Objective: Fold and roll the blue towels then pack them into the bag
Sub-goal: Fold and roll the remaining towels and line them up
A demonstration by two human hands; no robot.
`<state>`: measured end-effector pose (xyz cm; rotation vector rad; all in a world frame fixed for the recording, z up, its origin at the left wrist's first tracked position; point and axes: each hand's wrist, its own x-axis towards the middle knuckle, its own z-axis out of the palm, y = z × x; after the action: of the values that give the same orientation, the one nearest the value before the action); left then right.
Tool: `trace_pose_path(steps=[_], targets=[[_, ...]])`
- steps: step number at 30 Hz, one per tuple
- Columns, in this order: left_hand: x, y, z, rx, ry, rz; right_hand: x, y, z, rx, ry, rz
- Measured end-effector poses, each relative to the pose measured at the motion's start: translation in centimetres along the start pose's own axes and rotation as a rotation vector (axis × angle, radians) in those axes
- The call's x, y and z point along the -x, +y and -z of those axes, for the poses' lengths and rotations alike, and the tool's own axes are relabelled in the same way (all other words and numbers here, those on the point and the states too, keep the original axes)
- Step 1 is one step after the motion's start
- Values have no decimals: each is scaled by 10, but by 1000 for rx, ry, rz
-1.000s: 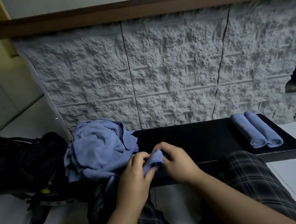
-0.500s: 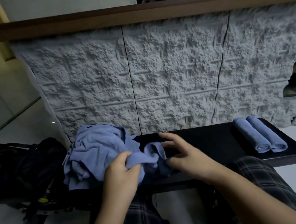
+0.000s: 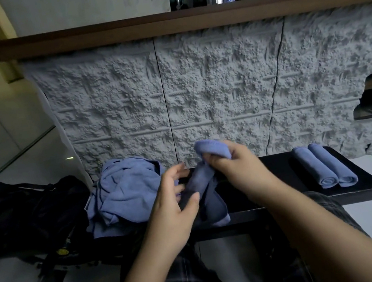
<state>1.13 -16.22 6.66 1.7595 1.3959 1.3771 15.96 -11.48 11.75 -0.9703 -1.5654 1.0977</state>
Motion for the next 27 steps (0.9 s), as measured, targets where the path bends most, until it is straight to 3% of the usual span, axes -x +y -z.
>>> trace_pose_path(steps=[8,11,13,16,19,24,27], targets=[[5,-31,6,-300,-232,214,-7,-27,20,-524,215,-182],[12,-40,0,-407,-284,274,-7,-37,27,-602,314,-194],[14,-43,0,-471,-236,276,-7,-37,30,-514,333,-167],[9,-35,7,-415,-115,243,-5,-30,30,-60,303,-120],[1,-16,12,-291,28,184,1,-21,24,376,110,-63],[0,17,15,-106,183,77,16,-19,9,390,-417,-18],[2,28,17,-80,165,-22,14,-18,5,490,-319,117]])
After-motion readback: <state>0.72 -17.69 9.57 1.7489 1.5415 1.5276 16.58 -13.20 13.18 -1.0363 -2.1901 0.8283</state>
